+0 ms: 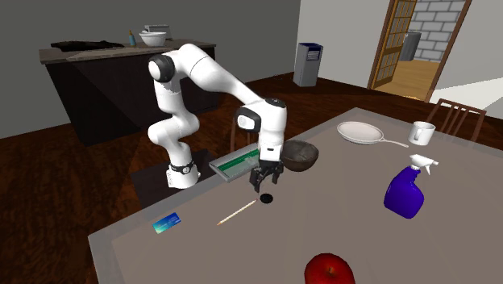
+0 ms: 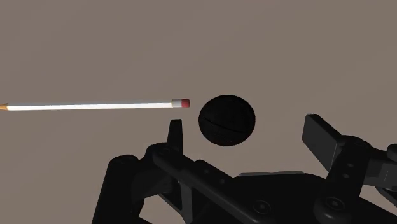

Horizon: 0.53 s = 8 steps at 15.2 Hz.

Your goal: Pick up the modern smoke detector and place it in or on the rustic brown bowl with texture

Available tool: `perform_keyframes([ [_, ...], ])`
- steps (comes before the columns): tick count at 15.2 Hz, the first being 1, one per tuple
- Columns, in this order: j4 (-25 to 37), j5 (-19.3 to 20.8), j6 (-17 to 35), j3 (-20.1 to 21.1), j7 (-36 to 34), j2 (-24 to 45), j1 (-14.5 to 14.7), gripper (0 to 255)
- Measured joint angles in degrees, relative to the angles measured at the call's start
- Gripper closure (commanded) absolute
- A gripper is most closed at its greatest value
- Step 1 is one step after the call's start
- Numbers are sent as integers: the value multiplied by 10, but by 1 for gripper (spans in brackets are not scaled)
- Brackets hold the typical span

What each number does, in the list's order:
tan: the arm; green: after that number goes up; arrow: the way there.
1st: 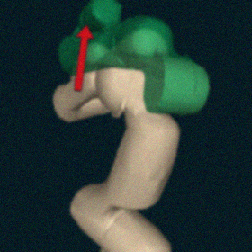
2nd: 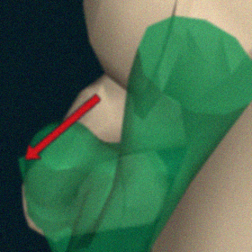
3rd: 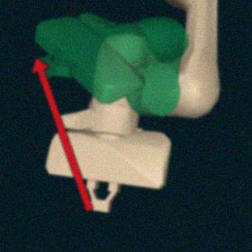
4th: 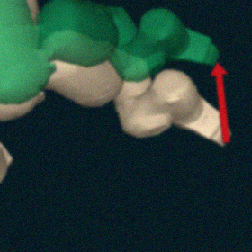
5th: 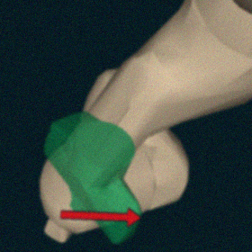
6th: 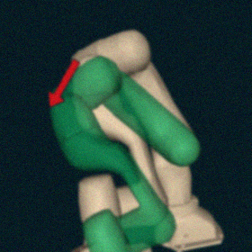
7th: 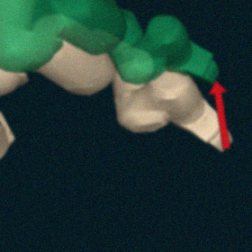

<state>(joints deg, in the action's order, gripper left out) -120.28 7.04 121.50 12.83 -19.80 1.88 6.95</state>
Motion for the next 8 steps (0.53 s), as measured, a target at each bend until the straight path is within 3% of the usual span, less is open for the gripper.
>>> perform_keyframes([
  [8,-10,4,19,0,-3,8,0,0],
])
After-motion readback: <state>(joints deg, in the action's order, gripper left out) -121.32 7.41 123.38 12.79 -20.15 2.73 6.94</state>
